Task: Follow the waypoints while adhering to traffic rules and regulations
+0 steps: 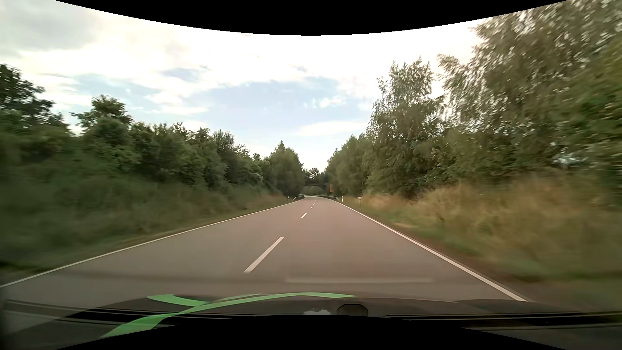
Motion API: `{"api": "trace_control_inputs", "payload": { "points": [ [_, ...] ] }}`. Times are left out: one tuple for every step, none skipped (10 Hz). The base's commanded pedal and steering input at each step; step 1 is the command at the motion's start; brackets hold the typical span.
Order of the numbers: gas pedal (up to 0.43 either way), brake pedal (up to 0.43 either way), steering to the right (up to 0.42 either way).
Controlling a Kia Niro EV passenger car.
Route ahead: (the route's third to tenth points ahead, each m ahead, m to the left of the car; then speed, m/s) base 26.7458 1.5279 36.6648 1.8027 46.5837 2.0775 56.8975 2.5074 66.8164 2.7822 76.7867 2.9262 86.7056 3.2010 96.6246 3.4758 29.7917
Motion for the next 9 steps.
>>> {"api": "trace_control_inputs", "payload": {
  "points": [
    [0.370, 0.000, -0.004],
    [0.370, 0.000, -0.004],
    [0.370, 0.000, -0.005],
    [0.358, 0.000, -0.005],
    [0.350, 0.000, -0.005],
    [0.350, 0.000, -0.006],
    [0.358, 0.000, -0.006],
    [0.358, 0.000, -0.007],
    [0.358, 0.000, -0.007]
  ]
}}
